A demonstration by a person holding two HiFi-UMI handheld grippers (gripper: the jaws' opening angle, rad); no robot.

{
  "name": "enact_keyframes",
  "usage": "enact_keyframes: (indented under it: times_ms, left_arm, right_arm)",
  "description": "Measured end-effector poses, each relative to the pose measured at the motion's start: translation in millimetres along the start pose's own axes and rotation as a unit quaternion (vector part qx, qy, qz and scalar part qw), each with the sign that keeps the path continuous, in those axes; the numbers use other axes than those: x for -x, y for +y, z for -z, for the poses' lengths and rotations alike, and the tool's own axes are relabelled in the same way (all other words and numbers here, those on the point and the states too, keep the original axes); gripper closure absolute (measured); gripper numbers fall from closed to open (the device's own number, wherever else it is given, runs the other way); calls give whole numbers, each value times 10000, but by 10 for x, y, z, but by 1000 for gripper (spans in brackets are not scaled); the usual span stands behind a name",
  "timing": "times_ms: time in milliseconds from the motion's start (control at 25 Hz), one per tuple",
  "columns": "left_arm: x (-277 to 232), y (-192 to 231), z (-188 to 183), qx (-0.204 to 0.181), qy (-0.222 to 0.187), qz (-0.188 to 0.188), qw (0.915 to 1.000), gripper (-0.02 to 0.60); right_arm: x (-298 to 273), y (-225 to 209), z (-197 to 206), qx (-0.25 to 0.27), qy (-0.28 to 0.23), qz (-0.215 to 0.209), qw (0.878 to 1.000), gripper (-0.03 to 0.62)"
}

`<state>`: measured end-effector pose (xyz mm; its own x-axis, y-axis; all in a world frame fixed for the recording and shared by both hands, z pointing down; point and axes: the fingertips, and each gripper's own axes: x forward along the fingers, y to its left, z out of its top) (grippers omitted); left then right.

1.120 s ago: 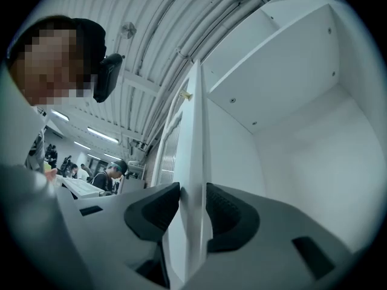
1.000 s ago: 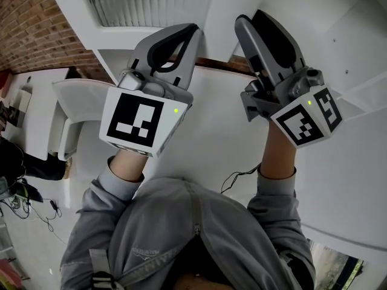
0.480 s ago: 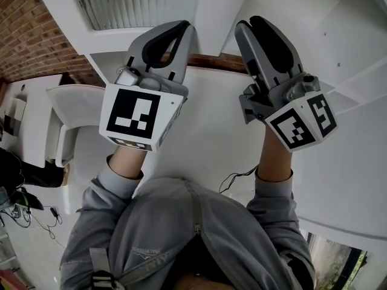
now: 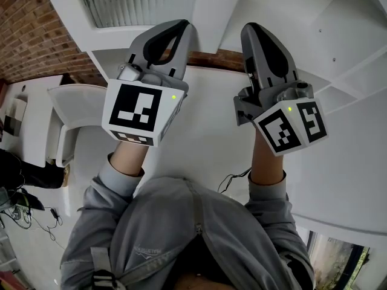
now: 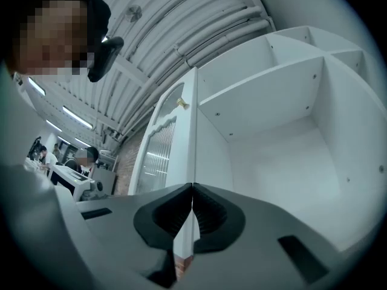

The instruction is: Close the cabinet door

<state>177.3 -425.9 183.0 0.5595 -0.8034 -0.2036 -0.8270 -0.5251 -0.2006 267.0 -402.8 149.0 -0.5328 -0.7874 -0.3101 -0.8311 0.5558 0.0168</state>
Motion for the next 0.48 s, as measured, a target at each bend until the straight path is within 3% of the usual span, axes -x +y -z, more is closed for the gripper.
enact_keyframes:
  times_ms: [480]
  left_arm:
    - [473,-226,-140,104,-37,10,9999,575]
  right_arm:
    - [348,364,42,772,121,521,9956,568]
